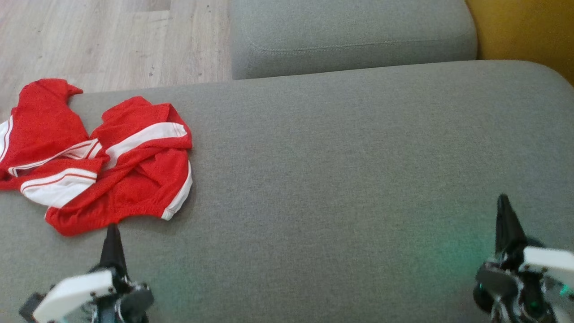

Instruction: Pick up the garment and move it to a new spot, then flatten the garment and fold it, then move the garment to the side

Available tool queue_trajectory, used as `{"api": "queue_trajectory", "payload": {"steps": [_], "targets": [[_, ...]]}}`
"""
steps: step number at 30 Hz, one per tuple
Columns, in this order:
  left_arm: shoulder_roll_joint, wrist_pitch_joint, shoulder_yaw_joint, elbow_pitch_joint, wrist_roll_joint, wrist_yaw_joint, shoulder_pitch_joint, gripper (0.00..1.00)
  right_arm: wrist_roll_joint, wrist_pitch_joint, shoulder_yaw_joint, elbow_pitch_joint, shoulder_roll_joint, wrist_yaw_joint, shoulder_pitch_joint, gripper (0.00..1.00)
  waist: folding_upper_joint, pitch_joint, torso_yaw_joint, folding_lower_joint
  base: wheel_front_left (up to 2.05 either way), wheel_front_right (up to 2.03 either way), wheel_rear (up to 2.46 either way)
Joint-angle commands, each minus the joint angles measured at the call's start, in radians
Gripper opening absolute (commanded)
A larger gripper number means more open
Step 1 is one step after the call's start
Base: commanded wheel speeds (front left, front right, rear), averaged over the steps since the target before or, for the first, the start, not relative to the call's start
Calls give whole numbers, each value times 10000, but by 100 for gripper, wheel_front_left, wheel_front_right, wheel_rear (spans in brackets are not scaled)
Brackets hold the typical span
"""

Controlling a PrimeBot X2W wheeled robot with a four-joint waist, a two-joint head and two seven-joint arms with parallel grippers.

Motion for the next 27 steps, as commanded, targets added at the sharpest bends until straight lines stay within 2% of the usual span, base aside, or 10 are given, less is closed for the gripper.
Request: {"api": "queue_trajectory", "payload": {"steps": [1,8,14,27], "targets": [[-2,-15,-14,28,14,0,18,100,-10,-22,11,37,-1,0,14,100,0,0,0,0,0,0,0],[1,-196,-151,-23,174,-4,46,100,-298,-201,93,-14,-5,0,41,100,0,1,-5,0,0,0,0],[17,-378,-290,-55,586,-8,60,100,-1185,-378,216,-158,-10,-1,64,100,0,6,-10,0,0,0,0],[21,-764,-493,-249,2526,7,132,100,-3616,-761,679,-571,-21,-2,132,100,0,5,-8,0,0,0,0]]}}
